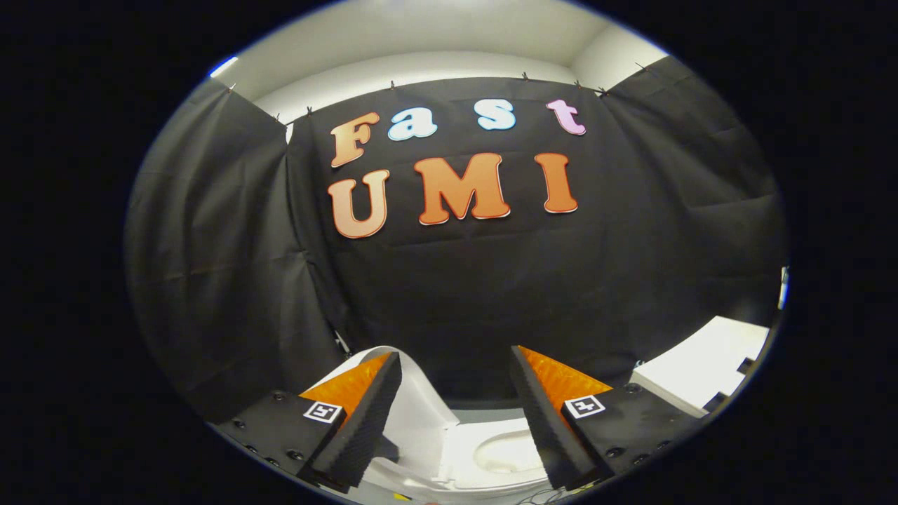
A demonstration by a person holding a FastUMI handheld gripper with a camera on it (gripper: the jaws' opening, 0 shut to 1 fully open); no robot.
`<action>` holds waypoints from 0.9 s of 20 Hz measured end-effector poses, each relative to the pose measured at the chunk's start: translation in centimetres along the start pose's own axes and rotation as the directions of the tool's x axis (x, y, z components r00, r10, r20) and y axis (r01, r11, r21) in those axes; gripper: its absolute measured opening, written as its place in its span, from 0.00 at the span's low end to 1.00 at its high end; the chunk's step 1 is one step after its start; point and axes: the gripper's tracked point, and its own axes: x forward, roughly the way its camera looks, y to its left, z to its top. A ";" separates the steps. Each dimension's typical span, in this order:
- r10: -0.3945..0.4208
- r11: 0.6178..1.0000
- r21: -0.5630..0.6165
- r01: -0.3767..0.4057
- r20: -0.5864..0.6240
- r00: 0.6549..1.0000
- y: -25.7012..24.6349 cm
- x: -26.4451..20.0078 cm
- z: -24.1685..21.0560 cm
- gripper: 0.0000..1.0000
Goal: Open the toilet lid.
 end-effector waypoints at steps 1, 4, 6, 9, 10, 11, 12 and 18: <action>-0.016 1.000 -0.021 0.017 0.019 1.000 -1.6 0.1 1.3 0.99; -0.028 0.998 -0.047 0.030 0.048 0.998 -4.8 0.3 3.8 0.99; -0.035 0.998 -0.041 0.038 0.065 0.997 -6.6 0.2 4.7 0.99; -0.072 0.996 -0.048 0.075 0.069 0.995 -8.9 -0.5 4.8 0.99; -0.075 0.996 -0.043 0.078 0.069 0.995 -9.3 -0.7 4.7 0.99; -0.078 0.996 -0.039 0.081 0.062 0.995 -9.7 -0.9 4.3 0.99; -0.086 0.996 -0.031 0.088 0.056 0.995 -10.3 -1.0 3.7 0.99; -0.022 0.999 -0.023 0.022 0.016 1.000 -10.7 -2.0 0.3 0.99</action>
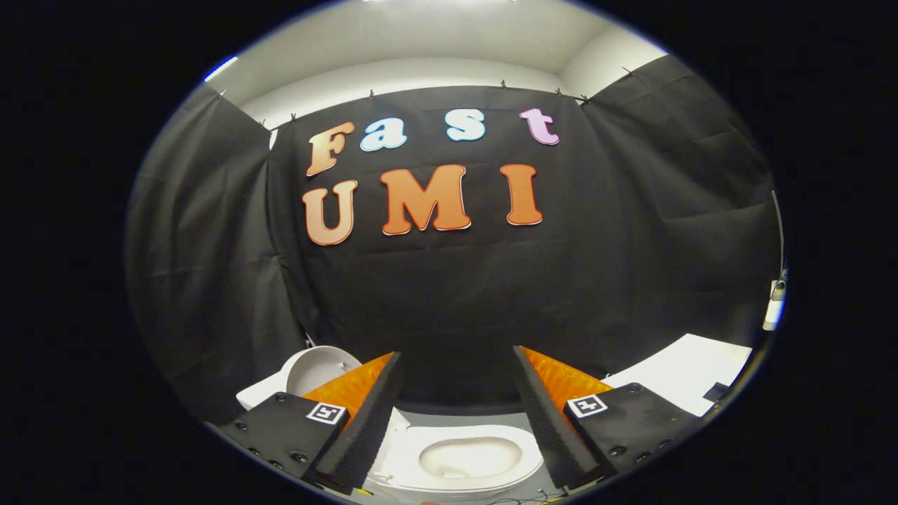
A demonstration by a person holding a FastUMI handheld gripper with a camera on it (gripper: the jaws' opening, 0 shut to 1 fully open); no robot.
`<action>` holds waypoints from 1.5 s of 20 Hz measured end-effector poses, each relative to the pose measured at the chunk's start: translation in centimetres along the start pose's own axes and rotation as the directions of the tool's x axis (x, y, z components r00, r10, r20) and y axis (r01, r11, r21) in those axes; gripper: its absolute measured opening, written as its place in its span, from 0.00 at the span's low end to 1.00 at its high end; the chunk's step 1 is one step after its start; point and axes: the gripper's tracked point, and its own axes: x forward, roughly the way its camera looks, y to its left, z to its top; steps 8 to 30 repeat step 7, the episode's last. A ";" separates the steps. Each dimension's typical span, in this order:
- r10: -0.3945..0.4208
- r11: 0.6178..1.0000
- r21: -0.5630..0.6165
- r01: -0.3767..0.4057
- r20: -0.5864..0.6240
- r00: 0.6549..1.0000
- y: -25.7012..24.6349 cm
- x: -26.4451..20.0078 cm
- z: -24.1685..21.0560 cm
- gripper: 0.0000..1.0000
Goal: Open the toilet lid.
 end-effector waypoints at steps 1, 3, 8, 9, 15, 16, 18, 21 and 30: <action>0.000 1.000 -0.018 0.000 -0.009 1.000 -0.4 0.0 -0.5 0.99; 0.005 1.000 -0.029 -0.005 -0.011 1.000 -0.7 0.0 -0.5 0.99; 0.012 1.000 -0.019 -0.012 0.031 0.999 -0.8 -0.6 1.1 0.99; 0.012 1.000 -0.019 -0.012 0.031 0.999 -0.8 -0.6 1.1 0.99; 0.012 1.000 -0.019 -0.012 0.031 0.999 -0.8 -0.6 1.1 0.99; 0.012 1.000 -0.019 -0.012 0.031 0.999 -0.8 -0.6 1.1 0.99; 0.012 1.000 -0.019 -0.012 0.031 0.999 -0.8 -0.6 1.1 0.99; 0.012 1.000 -0.019 -0.012 0.031 0.999 -0.8 -0.6 1.1 0.99; 0.012 1.000 -0.019 -0.012 0.031 0.999 -0.8 -0.6 1.1 0.99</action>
